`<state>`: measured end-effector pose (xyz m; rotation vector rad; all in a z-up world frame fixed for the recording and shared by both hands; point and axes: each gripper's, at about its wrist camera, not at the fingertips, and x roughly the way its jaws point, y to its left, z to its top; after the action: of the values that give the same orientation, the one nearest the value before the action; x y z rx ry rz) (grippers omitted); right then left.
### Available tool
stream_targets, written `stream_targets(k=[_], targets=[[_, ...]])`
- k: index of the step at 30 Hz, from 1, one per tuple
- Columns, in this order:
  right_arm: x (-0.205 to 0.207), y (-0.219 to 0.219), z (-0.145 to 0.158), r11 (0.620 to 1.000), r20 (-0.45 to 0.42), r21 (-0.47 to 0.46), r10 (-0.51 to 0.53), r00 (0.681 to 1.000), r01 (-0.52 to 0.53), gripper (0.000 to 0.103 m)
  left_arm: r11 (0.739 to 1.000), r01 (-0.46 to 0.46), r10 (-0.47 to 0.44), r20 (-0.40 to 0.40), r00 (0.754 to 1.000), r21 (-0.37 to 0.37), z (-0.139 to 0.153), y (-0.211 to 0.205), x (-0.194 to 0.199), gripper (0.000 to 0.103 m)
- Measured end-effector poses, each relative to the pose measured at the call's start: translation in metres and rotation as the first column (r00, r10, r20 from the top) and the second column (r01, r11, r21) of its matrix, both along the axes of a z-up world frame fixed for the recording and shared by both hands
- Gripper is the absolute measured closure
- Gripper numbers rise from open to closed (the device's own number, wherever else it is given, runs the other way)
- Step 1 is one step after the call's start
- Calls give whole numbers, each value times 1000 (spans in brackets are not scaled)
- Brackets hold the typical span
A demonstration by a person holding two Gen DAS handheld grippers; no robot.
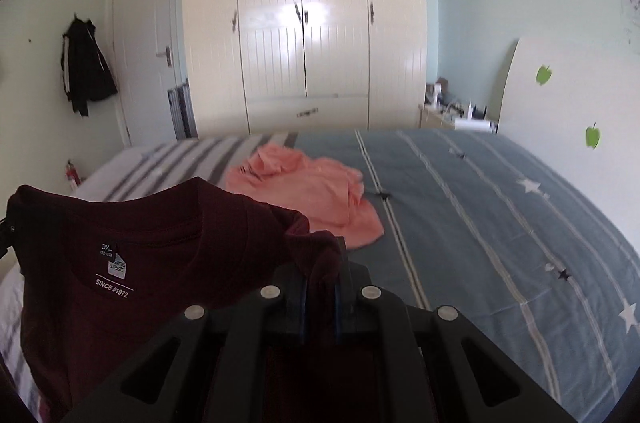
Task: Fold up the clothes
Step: 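Hold the dark red shirt up by its shoulders with both grippers and shake it, then lower the dark red shirt onto the bed with both grippers and release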
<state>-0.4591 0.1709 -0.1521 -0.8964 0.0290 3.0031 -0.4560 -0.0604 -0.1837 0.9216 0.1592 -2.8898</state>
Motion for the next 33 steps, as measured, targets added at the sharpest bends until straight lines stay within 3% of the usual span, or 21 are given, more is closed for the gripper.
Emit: stream_targets(k=[2, 4, 7, 11, 16, 20, 23, 24, 25, 26, 27, 30, 33], targets=[[-34, 1, -63, 1000, 85, 15, -7, 996, 6, 95, 1000, 1, 0, 81, 997, -13, -66, 1, -45, 101], [-56, 1, -114, 1000, 159, 23, -14, 987, 10, 95, 1000, 7, -6, 121, 993, -12, -89, 5, -63, 101], [-70, 4, -148, 1000, 234, 17, -21, 972, 17, 95, 1000, 16, -15, 178, 984, -1, -117, 10, -89, 101], [-91, 17, -154, 999, 294, 5, -37, 955, 37, 95, 1000, 30, -30, 217, 976, 0, -131, 17, -127, 102], [-139, 21, -150, 998, 283, 21, -66, 957, 63, 95, 999, 48, -49, 263, 964, 8, -132, 18, -165, 101], [-169, 20, -155, 1000, 287, 18, -28, 958, 24, 93, 996, 82, -91, 309, 947, 41, -142, 13, -187, 101], [-175, 23, -167, 999, 362, -33, 16, 932, -5, 87, 990, 120, -138, 336, 932, 76, -135, 0, -177, 91], [-168, 27, -165, 999, 362, -52, 18, 932, 1, 83, 988, 117, -143, 327, 934, 97, -127, -7, -168, 77], [-157, 32, -159, 996, 364, -88, 24, 931, 9, 70, 986, 113, -147, 314, 938, 124, -117, -14, -157, 57], [-143, 35, -151, 995, 343, -96, 33, 939, 0, 59, 983, 109, -150, 300, 942, 150, -107, -22, -146, 46], [-129, 38, -143, 995, 322, -102, 42, 946, -10, 56, 980, 100, -146, 278, 949, 172, -97, -30, -132, 35], [-83, 46, -119, 997, 290, -79, 43, 956, -21, 50, 973, 108, -159, 257, 953, 202, -74, -45, -83, 31], [-31, 54, -106, 996, 300, -88, 38, 953, -12, 50, 980, 155, -183, 271, 945, 122, -68, -37, -29, 31]])
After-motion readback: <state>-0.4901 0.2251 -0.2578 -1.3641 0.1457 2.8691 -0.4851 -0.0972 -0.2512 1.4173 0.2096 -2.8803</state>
